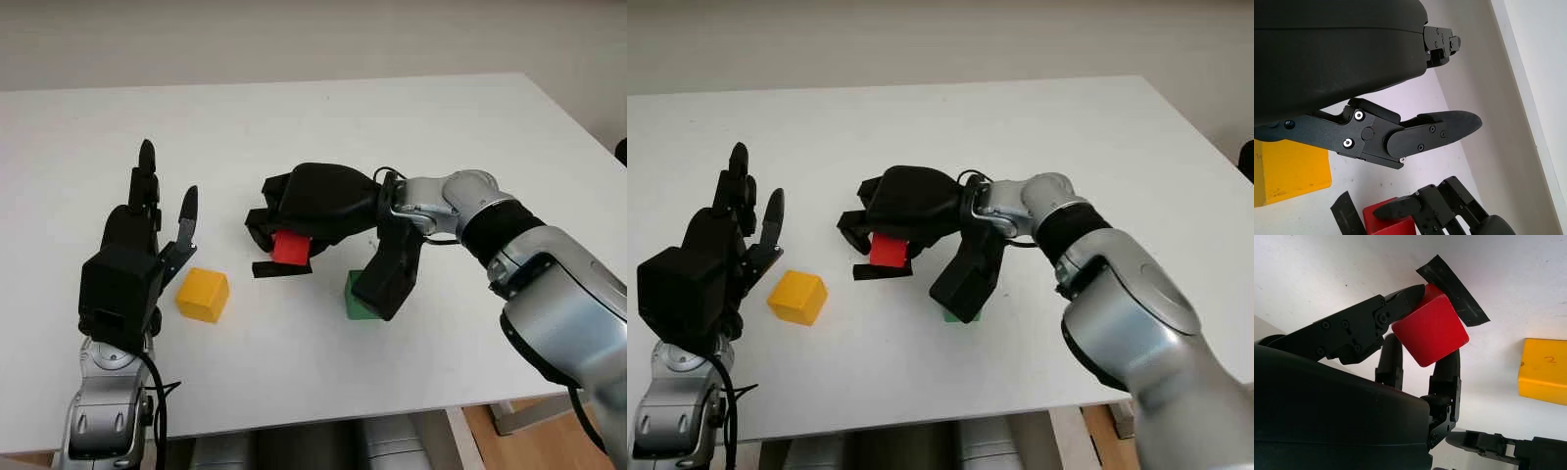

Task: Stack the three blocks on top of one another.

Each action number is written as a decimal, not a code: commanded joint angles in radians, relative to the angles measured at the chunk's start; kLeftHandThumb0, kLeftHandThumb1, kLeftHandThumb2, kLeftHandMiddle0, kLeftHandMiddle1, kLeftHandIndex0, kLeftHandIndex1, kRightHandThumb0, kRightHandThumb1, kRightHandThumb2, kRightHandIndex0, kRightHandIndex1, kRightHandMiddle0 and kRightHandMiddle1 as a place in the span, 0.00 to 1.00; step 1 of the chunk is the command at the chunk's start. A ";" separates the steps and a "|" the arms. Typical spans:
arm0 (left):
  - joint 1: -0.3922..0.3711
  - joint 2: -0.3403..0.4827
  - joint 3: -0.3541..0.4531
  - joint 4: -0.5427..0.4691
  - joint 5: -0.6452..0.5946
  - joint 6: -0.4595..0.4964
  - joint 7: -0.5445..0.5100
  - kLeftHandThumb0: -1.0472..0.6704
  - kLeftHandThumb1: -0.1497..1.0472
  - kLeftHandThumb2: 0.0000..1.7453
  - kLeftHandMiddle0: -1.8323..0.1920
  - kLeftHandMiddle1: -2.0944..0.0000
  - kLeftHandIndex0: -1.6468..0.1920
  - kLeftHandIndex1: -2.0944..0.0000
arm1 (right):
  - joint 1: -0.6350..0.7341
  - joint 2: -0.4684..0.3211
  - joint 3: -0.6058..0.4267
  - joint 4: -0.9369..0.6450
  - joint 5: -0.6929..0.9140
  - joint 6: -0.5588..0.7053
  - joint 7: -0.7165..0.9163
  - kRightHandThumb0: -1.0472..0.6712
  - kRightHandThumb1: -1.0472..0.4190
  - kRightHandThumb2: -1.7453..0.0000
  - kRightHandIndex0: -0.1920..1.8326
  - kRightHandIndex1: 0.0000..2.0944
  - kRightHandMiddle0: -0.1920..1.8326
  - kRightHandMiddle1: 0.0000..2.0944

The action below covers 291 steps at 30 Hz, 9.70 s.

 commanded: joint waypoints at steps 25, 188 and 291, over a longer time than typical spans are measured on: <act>0.023 -0.014 -0.006 -0.033 0.005 -0.004 0.015 0.28 1.00 0.34 0.94 0.97 0.94 0.97 | 0.013 0.025 -0.039 0.030 0.107 -0.050 0.093 0.53 0.02 0.96 0.27 0.92 0.26 0.86; 0.032 0.010 0.018 -0.089 0.005 0.044 -0.008 0.26 1.00 0.32 0.92 0.97 0.93 0.97 | 0.237 -0.150 -0.608 -0.407 0.948 0.376 0.966 0.22 0.12 0.96 0.17 0.09 0.17 0.10; 0.045 0.635 -0.133 0.156 0.440 -0.506 -0.414 0.53 0.90 0.03 0.71 0.01 0.66 0.35 | 0.480 -0.008 -1.017 -0.764 1.352 1.169 0.760 0.22 0.00 0.71 0.16 0.10 0.00 0.33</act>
